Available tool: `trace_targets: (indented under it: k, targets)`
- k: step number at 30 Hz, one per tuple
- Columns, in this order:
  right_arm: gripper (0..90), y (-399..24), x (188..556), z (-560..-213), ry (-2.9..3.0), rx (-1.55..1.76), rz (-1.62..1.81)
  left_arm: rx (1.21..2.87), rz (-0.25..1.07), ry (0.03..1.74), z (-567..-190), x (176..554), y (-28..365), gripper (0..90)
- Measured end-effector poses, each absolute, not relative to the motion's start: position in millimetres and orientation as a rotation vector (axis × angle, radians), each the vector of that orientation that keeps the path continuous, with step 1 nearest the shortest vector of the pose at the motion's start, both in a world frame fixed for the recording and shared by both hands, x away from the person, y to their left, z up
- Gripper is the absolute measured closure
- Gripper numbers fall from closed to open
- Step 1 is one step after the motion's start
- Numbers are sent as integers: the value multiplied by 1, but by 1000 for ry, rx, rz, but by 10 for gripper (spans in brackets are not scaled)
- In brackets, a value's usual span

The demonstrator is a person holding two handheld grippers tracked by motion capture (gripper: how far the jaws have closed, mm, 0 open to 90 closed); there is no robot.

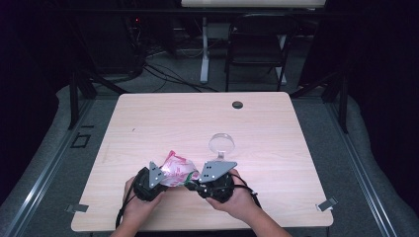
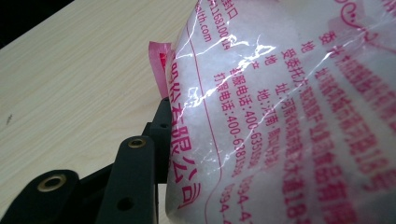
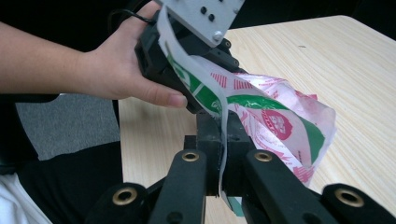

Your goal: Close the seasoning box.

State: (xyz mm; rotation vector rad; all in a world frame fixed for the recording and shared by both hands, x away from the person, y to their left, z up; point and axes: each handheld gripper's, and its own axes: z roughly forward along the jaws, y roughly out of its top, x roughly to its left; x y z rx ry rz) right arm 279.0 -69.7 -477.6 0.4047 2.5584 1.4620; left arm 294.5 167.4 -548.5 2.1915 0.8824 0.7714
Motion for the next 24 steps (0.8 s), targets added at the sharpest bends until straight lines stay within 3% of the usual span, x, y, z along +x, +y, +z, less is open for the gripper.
trace_targets:
  k: [24]
  targets:
    - [900,-86,291,-474,2574,591,1631,2203,1011,786,-530,292,157,607]
